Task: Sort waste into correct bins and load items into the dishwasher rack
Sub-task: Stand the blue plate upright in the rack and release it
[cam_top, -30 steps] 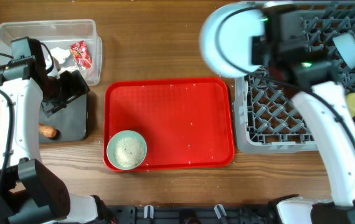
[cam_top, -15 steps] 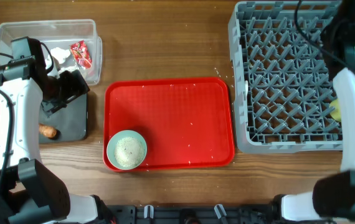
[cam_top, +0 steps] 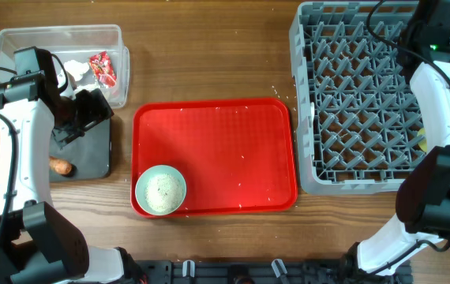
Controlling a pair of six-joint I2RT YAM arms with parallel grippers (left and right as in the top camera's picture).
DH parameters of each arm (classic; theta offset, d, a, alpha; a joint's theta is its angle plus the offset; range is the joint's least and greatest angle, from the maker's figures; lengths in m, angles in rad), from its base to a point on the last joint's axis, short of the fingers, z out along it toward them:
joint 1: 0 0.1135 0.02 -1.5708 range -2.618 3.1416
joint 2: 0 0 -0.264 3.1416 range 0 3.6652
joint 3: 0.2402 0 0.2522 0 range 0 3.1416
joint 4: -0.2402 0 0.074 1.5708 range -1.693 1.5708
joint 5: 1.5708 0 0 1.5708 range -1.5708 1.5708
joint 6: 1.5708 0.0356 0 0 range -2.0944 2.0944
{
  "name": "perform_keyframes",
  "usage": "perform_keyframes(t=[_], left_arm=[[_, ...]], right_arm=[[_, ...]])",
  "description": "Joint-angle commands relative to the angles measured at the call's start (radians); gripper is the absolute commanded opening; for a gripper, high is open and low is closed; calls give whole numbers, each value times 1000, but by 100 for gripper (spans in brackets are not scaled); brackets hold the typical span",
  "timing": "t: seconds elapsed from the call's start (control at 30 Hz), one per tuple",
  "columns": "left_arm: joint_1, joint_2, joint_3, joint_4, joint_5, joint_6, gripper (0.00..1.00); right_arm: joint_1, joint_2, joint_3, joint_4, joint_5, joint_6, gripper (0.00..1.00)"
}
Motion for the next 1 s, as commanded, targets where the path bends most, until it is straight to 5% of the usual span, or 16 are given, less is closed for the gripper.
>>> perform_keyframes(t=[0.0, 0.2, 0.37, 0.53, 0.77, 0.97], left_arm=[[3, -19, 3, 0, 12, -2, 91], [3, -19, 3, 0, 12, -2, 91], [3, -19, 3, 1, 12, -2, 91], [3, -19, 3, 4, 12, -2, 91], [3, -19, 3, 16, 12, -2, 91], [3, -19, 3, 15, 12, -2, 91]], right_arm=[[-4, 12, -7, 8, -61, -5, 4], [-4, 14, -9, 36, -80, -57, 4], [-4, 44, -9, 141, -84, -303, 4], [-4, 53, -9, 135, -153, -401, 4], [0, 58, -9, 6, -274, -336, 5], [80, 57, -9, -131, -298, -175, 17]])
